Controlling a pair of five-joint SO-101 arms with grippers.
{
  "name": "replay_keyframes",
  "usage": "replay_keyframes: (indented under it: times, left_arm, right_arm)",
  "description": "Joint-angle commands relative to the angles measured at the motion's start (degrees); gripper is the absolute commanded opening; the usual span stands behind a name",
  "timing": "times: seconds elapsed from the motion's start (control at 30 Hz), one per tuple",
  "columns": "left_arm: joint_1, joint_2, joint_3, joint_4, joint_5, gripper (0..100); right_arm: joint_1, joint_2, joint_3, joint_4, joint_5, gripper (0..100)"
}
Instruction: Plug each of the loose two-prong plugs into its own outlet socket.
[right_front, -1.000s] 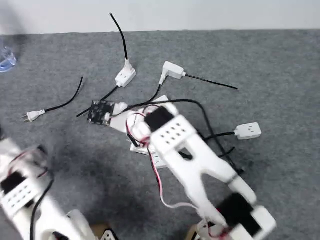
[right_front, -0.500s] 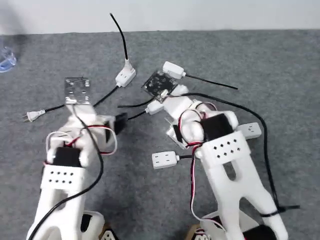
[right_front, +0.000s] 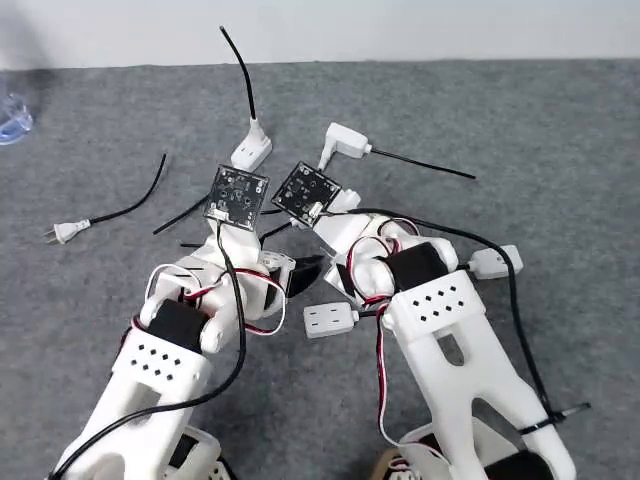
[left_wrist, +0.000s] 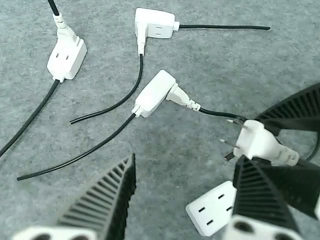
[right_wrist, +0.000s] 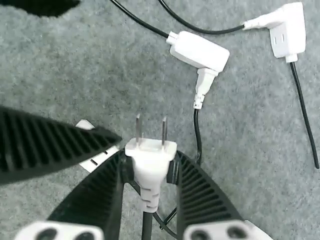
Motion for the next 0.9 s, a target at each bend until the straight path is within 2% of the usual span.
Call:
replay_keyframes:
  times: [0.0, 0.13, 0.43, 0.57, 0.87]
  left_arm:
    - [0.4, -0.6, -2.4, -0.2, -0.2, 29]
    - [0.4, -0.6, -2.2, -0.2, -3.2, 29]
    - [-3.8, -0.6, -0.3, -3.1, -3.4, 29]
    - [-3.8, -0.6, 1.0, -4.8, -3.4, 29]
    - [-3.7, -0.6, 1.0, -4.7, -3.4, 29]
  right_arm:
    - [-0.5, -2.2, -0.5, -1.6, 0.8, 0.8]
    - [-3.7, -2.6, -0.5, -1.3, 0.8, 0.8]
    - [-6.9, -3.3, -0.8, -0.1, 0.7, 0.8]
    - [-6.9, -7.7, -0.6, 1.6, 0.7, 0.8]
    - [-11.9, -19.8, -0.3, 6.3, -1.8, 0.8]
